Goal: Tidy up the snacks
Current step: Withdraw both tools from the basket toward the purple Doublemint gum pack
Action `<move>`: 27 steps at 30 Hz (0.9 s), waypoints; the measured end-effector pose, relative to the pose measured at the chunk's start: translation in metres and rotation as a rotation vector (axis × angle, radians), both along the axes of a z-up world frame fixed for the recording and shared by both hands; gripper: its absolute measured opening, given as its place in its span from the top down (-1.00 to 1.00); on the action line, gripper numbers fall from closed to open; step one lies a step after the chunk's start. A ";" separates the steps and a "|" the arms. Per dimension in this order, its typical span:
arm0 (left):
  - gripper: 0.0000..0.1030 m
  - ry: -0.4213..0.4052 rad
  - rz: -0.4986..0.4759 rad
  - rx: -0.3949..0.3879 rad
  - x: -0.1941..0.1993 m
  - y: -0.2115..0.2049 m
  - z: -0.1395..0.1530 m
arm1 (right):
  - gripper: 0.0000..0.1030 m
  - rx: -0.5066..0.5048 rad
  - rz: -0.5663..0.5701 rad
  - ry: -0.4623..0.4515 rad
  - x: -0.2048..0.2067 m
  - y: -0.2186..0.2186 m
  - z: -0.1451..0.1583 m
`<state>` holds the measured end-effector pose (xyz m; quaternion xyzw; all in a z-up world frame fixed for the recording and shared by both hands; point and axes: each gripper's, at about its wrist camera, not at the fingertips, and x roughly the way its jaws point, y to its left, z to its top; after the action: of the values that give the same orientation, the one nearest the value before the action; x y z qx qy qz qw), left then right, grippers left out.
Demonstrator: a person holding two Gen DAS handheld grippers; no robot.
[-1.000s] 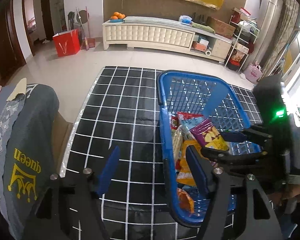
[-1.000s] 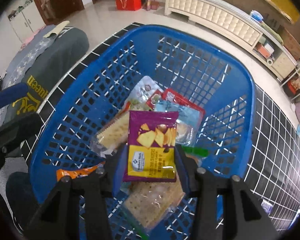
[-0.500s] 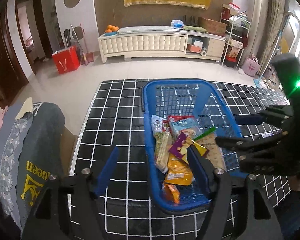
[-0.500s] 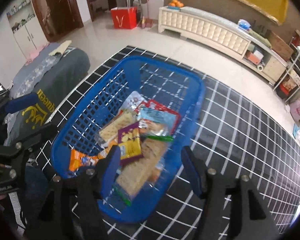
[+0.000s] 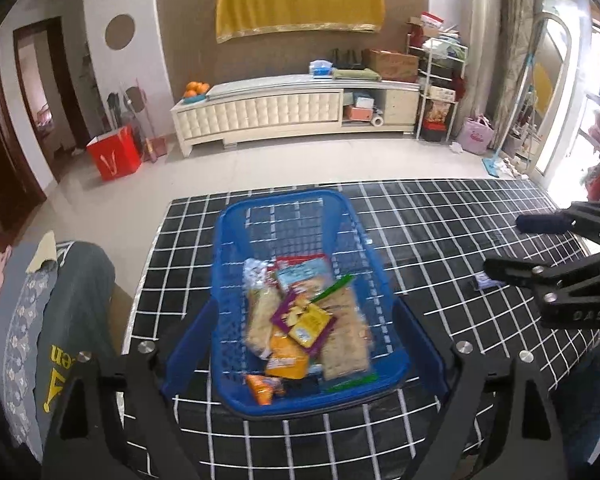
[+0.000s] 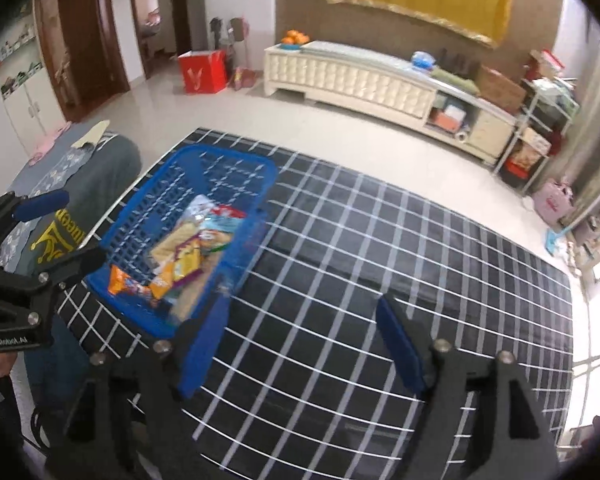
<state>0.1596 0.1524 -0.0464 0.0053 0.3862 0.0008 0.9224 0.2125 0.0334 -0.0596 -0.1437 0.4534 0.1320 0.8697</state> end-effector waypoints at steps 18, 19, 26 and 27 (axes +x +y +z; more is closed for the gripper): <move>-0.89 0.015 -0.196 0.006 0.031 -0.141 -0.006 | -0.99 0.010 -0.186 0.015 -0.017 -0.117 -0.013; -0.89 0.023 -0.204 0.002 0.033 -0.147 -0.008 | -0.99 0.019 -0.195 0.024 -0.016 -0.122 -0.015; -0.89 0.087 -0.221 0.014 0.054 -0.187 -0.035 | -0.99 0.035 -0.250 0.080 -0.004 -0.162 -0.047; -0.89 0.094 -0.222 0.011 0.056 -0.190 -0.038 | -0.99 0.040 -0.255 0.087 -0.004 -0.166 -0.051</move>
<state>0.2154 -0.0379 -0.0844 0.0531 0.4258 -0.0996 0.8978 0.2088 -0.1328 -0.1102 -0.0618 0.5028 0.0353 0.8615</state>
